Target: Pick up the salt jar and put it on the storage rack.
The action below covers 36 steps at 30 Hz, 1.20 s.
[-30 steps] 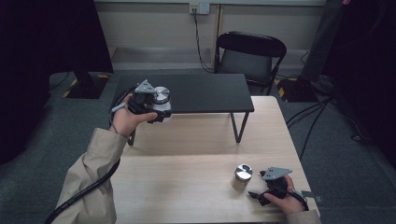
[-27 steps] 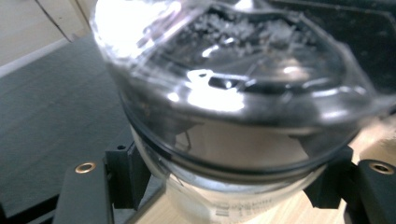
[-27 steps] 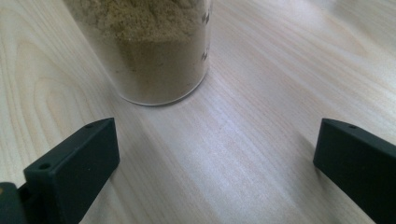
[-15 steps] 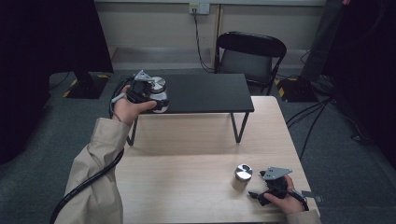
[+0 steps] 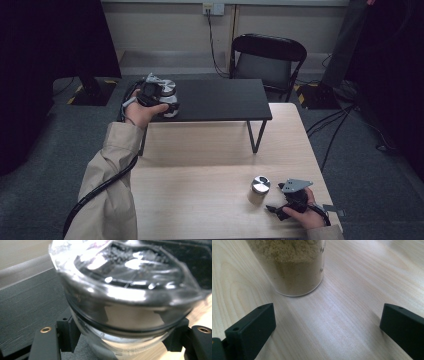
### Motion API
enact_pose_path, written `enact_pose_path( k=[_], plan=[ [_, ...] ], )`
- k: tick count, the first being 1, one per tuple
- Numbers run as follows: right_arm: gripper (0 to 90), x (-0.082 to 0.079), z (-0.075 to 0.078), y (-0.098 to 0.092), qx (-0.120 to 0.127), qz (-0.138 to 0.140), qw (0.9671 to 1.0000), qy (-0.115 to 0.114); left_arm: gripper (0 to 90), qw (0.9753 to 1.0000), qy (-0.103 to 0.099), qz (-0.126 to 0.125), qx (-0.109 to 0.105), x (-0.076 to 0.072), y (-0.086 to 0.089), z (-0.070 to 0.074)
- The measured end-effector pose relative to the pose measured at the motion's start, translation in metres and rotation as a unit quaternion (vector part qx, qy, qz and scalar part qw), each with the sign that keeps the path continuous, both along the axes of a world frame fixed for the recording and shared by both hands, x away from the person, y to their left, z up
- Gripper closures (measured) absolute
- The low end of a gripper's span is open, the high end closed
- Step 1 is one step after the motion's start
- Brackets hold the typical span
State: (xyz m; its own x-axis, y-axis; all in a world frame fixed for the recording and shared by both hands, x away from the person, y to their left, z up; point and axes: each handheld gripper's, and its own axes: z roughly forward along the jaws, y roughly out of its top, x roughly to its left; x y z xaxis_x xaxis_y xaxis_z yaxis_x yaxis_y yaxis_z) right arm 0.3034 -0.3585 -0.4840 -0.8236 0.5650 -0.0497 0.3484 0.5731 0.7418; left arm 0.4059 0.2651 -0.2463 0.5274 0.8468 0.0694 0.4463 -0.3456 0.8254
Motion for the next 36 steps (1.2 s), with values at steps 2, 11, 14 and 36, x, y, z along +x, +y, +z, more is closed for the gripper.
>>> enact_pose_path(
  k=[2,11,14,36],
  plan=[
    [0.0,0.000,0.000,0.000,0.000,0.000,1.0000,0.000,30.0,1.0000,0.000,0.002,-0.001,0.001,0.001,-0.001],
    [0.0,0.000,0.000,0.000,0.000,0.000,1.0000,0.000,30.0,1.0000,0.002,0.008,0.003,0.006,-0.001,-0.004],
    [0.0,0.000,0.000,0.000,0.000,0.000,1.0000,0.000,30.1,1.0000,0.001,0.008,0.001,0.007,-0.002,-0.004],
    [0.0,0.000,0.000,0.000,0.000,0.000,1.0000,0.000,28.7,0.9998,-0.004,0.011,-0.016,0.006,0.001,-0.010]
  ],
)
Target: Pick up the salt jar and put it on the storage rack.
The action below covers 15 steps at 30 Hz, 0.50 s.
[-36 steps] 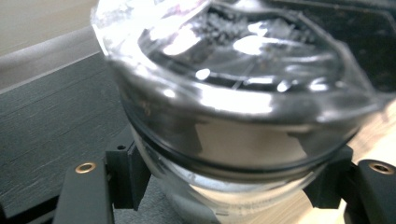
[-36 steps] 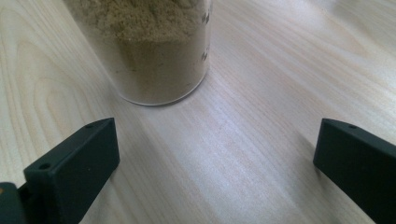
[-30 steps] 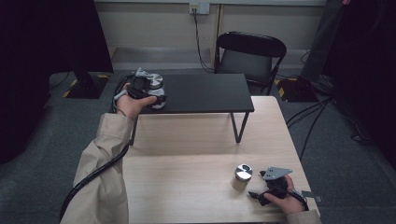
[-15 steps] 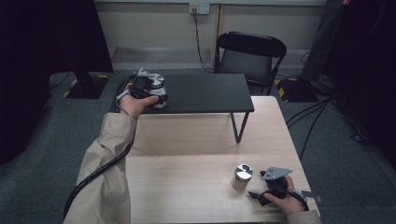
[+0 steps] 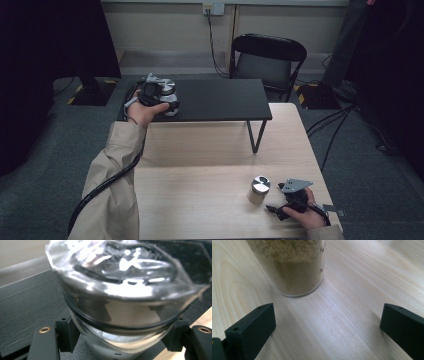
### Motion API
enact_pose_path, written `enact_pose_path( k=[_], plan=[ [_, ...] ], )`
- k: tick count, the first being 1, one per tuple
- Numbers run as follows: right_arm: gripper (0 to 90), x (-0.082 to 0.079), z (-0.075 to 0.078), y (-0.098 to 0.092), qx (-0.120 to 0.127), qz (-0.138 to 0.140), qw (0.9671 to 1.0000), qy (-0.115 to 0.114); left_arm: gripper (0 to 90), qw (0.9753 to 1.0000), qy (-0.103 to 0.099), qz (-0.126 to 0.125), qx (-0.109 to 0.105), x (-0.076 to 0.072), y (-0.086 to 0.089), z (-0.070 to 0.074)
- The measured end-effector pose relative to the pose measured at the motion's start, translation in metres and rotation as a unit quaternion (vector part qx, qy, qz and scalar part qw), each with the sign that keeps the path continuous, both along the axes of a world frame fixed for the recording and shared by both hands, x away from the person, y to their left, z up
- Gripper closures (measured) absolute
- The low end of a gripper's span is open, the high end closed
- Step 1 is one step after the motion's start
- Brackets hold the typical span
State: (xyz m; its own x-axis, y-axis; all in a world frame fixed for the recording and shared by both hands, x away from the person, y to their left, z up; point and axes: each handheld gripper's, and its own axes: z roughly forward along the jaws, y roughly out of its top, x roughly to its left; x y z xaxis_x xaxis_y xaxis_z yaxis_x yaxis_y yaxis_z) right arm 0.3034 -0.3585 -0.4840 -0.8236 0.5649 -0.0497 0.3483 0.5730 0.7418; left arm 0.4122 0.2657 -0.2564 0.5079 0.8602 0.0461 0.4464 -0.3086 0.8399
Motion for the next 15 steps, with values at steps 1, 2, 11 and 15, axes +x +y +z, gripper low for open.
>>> enact_pose_path(
  k=[1,2,11,15],
  plan=[
    [0.0,0.0000,0.0000,0.0000,0.000,0.000,1.0000,0.000,28.3,1.0000,0.000,-0.001,-0.002,0.0001,0.0007,0.0001],
    [0.0,0.0000,0.0000,0.0000,0.000,0.000,1.0000,0.000,27.9,1.0000,-0.001,-0.001,-0.003,-0.0002,0.0011,0.0000],
    [0.0,0.0000,0.0000,0.0000,0.000,0.000,1.0000,0.000,10.4,0.9999,0.010,0.000,-0.013,-0.0048,0.0053,0.0009],
    [0.0,0.0000,0.0000,0.0000,0.000,0.000,1.0000,0.000,6.0,1.0000,0.006,-0.002,-0.001,-0.0097,0.0044,0.0011]
  ],
)
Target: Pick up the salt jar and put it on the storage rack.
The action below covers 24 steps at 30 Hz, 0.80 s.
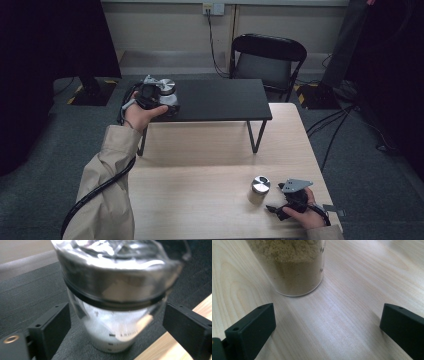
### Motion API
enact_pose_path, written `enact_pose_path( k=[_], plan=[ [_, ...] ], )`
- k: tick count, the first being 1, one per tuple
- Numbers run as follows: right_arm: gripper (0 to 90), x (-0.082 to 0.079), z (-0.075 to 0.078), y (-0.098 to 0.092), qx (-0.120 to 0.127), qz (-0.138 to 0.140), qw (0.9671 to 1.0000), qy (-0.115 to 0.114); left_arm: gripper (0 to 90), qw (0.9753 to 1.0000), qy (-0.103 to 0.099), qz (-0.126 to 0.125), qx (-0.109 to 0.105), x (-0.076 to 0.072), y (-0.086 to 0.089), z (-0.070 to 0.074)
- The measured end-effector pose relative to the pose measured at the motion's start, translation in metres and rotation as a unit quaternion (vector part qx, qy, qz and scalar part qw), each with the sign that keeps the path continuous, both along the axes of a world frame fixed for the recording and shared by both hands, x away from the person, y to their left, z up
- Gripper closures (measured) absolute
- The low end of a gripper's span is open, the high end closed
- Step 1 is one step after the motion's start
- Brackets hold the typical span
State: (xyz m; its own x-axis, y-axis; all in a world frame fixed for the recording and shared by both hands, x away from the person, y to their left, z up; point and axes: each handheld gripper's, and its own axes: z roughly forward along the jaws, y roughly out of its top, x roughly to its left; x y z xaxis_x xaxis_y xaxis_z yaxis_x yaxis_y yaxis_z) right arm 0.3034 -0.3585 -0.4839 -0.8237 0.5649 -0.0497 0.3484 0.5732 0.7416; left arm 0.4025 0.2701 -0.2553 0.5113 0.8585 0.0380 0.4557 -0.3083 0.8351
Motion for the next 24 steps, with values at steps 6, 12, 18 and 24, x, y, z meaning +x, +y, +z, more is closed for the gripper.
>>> enact_pose_path(
  k=[6,12,18,24],
  plan=[
    [0.0,0.000,0.000,0.000,0.000,0.000,1.0000,0.000,1.6,1.0000,-0.003,0.001,0.006,-0.005,-0.001,-0.003],
    [0.0,0.000,0.000,0.000,0.000,0.000,1.0000,0.000,1.5,0.9999,-0.008,-0.004,0.010,-0.011,-0.004,-0.006],
    [0.0,0.000,0.000,0.000,0.000,0.000,1.0000,0.000,1.5,0.9997,-0.018,-0.013,0.010,-0.023,-0.002,-0.007],
    [0.0,0.000,0.000,0.000,0.000,0.000,1.0000,0.000,1.5,0.9997,-0.019,-0.011,0.009,-0.034,-0.001,-0.011]
  ],
)
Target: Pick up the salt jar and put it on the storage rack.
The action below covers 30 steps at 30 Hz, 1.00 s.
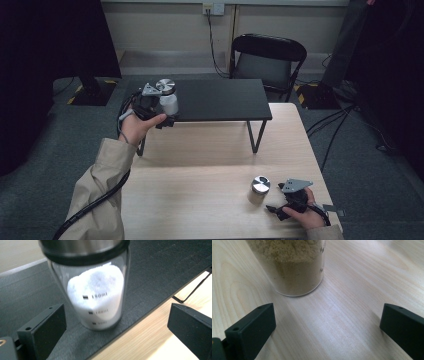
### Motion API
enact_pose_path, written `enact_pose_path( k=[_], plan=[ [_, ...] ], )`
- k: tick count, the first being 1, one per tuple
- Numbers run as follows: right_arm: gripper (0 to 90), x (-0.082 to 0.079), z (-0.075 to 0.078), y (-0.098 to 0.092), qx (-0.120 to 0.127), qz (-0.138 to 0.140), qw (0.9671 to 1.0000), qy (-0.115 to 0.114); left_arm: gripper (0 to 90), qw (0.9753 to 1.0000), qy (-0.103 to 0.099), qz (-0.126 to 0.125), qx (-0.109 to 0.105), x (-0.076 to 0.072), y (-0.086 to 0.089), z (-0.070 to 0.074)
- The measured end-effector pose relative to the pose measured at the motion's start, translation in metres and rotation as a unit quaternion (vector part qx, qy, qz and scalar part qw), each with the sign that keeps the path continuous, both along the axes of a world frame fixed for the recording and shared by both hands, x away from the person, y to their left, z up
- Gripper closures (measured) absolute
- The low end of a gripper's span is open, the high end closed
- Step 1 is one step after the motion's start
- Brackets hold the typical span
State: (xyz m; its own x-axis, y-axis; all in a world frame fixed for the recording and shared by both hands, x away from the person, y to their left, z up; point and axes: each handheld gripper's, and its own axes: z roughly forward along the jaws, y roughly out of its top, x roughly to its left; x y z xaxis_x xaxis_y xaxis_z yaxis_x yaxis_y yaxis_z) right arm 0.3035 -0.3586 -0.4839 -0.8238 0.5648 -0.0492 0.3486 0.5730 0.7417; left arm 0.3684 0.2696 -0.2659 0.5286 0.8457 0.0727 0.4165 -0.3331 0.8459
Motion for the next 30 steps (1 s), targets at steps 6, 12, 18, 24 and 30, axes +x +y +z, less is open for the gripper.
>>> enact_pose_path(
  k=[6,12,18,24,30],
  plan=[
    [0.0,0.000,0.000,0.000,0.000,0.000,1.0000,0.000,1.5,0.9999,-0.004,-0.011,0.001,-0.010,0.004,-0.007],
    [0.0,0.000,0.000,0.000,0.000,0.000,1.0000,0.000,1.4,0.9998,-0.009,-0.018,0.007,-0.022,0.006,-0.015],
    [0.0,0.000,0.000,0.000,0.000,0.000,1.0000,0.000,1.4,0.9996,-0.011,-0.025,0.009,-0.032,0.008,-0.022],
    [0.0,0.000,0.000,0.000,0.000,0.000,1.0000,0.000,1.3,0.9995,-0.009,-0.028,0.011,-0.039,0.010,-0.028],
    [0.0,0.000,0.000,0.000,0.000,0.000,1.0000,0.000,1.3,0.9993,-0.010,-0.033,0.013,-0.045,0.012,-0.036]
  ],
)
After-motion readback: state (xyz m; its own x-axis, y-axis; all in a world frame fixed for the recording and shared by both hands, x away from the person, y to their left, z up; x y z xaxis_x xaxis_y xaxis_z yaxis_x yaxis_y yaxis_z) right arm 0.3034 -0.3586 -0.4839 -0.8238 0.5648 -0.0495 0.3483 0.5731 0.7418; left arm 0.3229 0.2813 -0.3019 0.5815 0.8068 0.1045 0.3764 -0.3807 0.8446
